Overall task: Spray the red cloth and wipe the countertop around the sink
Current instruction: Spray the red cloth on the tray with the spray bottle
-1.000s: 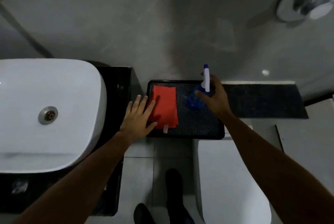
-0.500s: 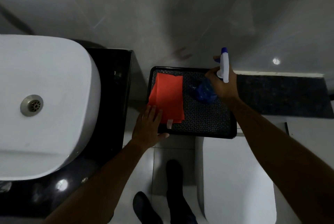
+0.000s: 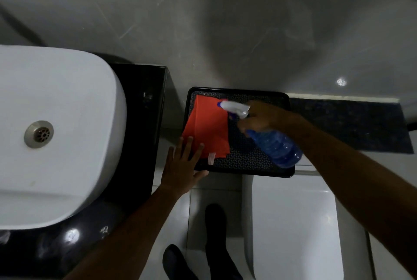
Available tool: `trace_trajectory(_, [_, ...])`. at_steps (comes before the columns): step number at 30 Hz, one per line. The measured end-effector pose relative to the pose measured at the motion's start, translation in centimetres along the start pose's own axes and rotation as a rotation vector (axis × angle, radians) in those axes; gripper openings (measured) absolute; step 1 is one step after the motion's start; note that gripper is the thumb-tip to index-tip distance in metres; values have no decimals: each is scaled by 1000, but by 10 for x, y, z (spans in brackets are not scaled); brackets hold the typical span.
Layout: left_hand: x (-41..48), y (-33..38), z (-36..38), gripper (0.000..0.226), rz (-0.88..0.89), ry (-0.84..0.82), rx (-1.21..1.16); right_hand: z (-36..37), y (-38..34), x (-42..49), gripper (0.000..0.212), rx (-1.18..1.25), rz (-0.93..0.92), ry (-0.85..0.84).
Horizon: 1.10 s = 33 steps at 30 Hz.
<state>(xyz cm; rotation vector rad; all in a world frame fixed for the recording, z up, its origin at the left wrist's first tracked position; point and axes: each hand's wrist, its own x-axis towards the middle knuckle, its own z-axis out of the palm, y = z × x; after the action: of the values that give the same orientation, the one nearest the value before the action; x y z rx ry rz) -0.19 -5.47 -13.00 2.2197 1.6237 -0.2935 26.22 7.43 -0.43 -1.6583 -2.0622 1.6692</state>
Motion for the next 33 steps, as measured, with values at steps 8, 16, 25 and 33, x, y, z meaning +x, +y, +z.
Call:
trace_trajectory(8, [1,1,14,86,-14,50,-40,46,28,8,10,-156,224,-56])
trace_trajectory(16, [-1,-1,20,85,1,104,-68,50,31,9,16,-310,252,-62])
trace_trajectory(25, [-2,-3,21,84,0,102,-79,49,35,8,16,-283,273,17])
trace_trajectory(33, [-1,-3,21,84,0,87,-60,31,26,8,16,-212,242,177])
